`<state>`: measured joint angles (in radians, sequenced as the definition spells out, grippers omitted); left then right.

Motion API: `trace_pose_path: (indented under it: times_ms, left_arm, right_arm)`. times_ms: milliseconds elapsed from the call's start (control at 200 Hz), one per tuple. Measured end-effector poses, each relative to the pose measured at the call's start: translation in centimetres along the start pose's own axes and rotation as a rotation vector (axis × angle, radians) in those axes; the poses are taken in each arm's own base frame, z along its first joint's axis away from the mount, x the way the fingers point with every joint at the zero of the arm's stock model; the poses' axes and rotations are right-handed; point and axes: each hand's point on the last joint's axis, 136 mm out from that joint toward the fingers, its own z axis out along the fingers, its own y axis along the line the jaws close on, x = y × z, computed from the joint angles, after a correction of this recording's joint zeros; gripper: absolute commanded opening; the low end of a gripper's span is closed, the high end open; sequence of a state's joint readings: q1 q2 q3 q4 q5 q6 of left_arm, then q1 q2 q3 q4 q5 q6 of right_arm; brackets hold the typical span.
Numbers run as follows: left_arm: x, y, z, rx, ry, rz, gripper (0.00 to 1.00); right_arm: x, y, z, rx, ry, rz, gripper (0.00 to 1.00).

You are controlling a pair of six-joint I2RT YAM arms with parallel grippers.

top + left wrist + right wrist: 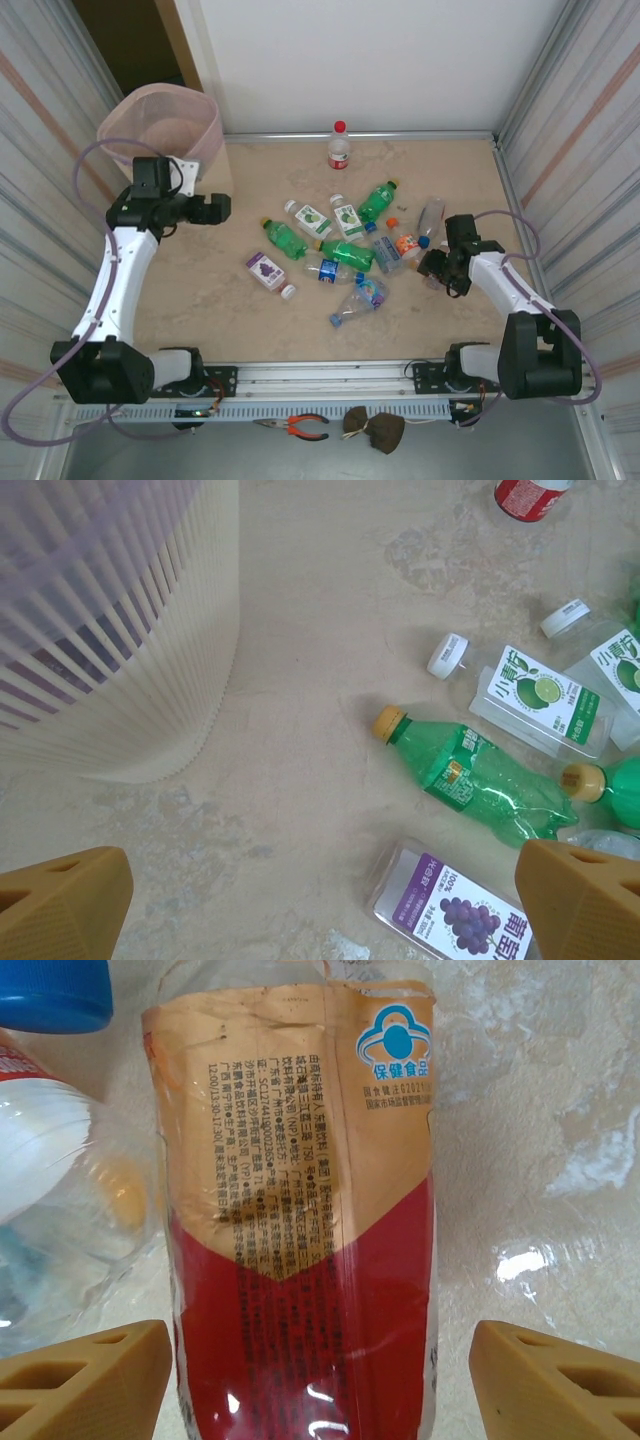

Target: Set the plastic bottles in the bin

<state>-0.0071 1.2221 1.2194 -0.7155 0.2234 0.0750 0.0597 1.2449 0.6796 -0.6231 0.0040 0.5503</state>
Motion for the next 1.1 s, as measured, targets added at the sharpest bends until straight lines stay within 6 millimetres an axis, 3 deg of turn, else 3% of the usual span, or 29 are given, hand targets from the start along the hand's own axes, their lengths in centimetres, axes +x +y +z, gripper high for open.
trace_pose_path:
  times_ms: [301,766,967,1097]
  left_arm:
    - [-0.1,-0.5,-0.1,0.039,-0.019,-0.006,0.99]
    - [0.0,-2.5,0.2,0.117,-0.01,-0.005,0.97]
    - [-0.6,-4.2,-0.1,0.165,-0.035,0.0,0.94]
    - [-2.1,-5.4,-0.8,0.205,-0.097,-0.01,0.93]
  right_arm:
    - [-0.2,0.1,0.9,-0.003,-0.003,0.012,0.69]
    - [-0.3,0.1,0.8,-0.003,-0.014,0.019,0.59]
    - [-0.4,-0.5,-1.1,0.007,-0.06,0.02,0.59]
    - [-1.3,-0.1,-4.0,-0.021,-0.125,0.019,0.6]
